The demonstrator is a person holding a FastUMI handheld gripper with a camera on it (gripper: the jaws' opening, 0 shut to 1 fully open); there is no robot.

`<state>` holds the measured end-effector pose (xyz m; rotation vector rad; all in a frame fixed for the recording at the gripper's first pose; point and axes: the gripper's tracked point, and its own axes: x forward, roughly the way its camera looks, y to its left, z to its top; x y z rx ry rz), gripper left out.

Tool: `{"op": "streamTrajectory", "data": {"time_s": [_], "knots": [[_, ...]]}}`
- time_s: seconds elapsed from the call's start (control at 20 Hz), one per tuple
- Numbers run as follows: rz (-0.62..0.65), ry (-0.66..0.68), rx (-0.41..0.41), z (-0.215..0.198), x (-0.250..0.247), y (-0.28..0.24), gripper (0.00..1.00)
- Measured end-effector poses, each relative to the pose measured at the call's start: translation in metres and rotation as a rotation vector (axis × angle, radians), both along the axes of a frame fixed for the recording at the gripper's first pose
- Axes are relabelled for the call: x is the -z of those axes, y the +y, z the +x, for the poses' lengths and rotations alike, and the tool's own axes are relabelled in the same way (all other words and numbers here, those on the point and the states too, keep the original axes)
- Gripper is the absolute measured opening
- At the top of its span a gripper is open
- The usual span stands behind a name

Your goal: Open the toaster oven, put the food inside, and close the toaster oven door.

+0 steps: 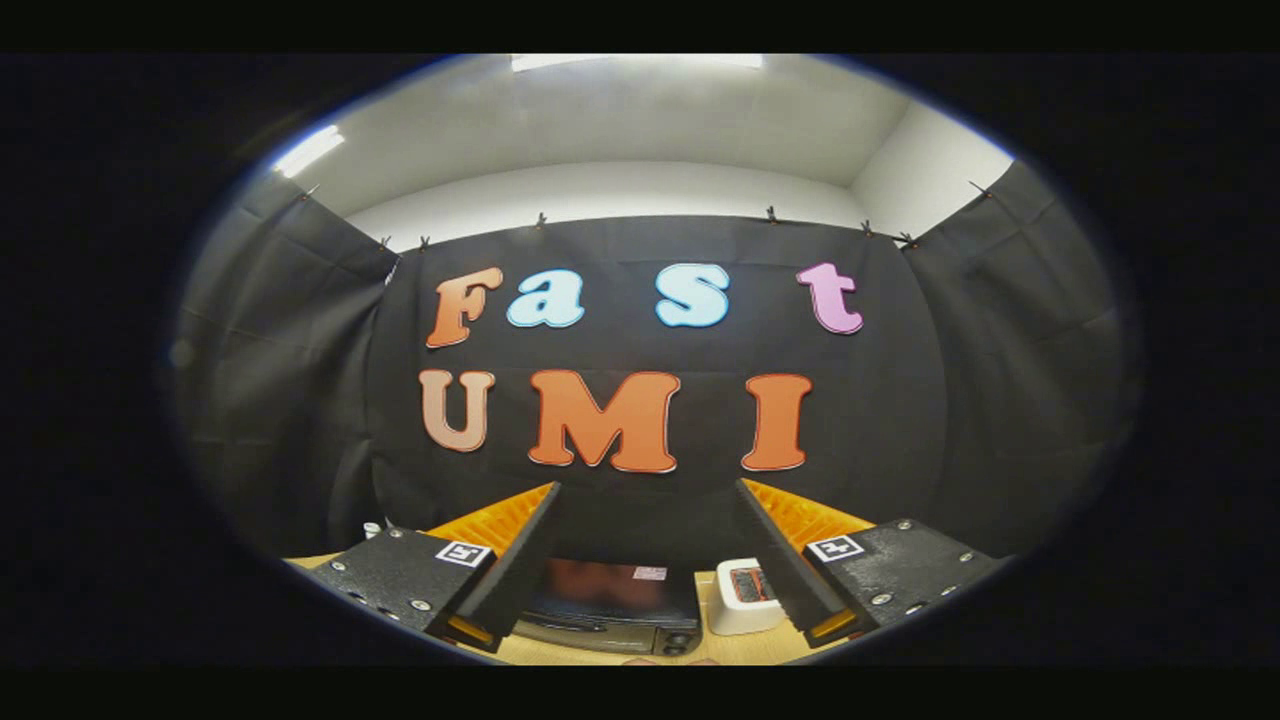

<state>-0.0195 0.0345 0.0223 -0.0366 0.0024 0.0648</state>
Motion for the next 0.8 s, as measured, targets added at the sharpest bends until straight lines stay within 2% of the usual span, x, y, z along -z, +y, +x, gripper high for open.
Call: {"op": "streamTrajectory", "data": {"time_s": [0.3, 0.8], "knots": [[0.011, 0.016, -0.013, -0.001, 0.008, 0.003, 0.99], [0.032, 0.198, -0.057, 0.01, 0.089, 0.034, 0.99]]}}
